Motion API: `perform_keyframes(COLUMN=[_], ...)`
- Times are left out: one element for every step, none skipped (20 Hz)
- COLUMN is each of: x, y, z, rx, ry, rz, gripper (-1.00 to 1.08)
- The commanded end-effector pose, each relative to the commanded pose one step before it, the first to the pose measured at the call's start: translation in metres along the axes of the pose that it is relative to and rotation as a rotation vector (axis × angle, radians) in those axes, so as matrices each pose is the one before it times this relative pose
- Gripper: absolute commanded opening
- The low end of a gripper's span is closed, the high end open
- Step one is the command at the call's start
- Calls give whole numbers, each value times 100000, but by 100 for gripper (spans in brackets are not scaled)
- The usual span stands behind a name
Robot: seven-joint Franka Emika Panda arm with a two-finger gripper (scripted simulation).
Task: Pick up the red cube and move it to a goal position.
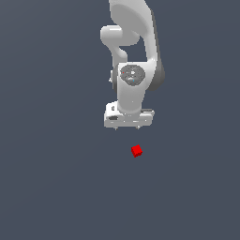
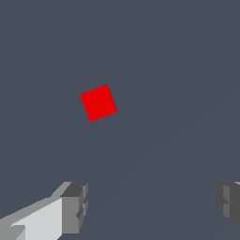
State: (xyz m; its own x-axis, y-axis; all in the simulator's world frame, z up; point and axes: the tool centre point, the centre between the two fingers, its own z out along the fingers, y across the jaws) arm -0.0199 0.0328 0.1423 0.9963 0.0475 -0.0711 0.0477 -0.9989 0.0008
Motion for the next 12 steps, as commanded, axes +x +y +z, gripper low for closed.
perform_keyframes(x=[0,13,40,67,94,120,147,173,199,225,251,277], y=[1,-9,-19,-35,-49,-63,-77,-89,-104,-118,-131,-145], z=[0,22,69,115,160,206,251,296,340,384,427,469], rx=[0,-3,-4,-7,-9,-12,-15,-18,-21,-24,-27,-30], ry=[0,14,39,66,93,119,145,170,197,222,247,273], rz=[0,-68,-191,-324,-454,-582,-709,-834,-961,-1085,-1208,-1330], gripper=[100,100,100,100,100,100,100,100,100,100,100,100])
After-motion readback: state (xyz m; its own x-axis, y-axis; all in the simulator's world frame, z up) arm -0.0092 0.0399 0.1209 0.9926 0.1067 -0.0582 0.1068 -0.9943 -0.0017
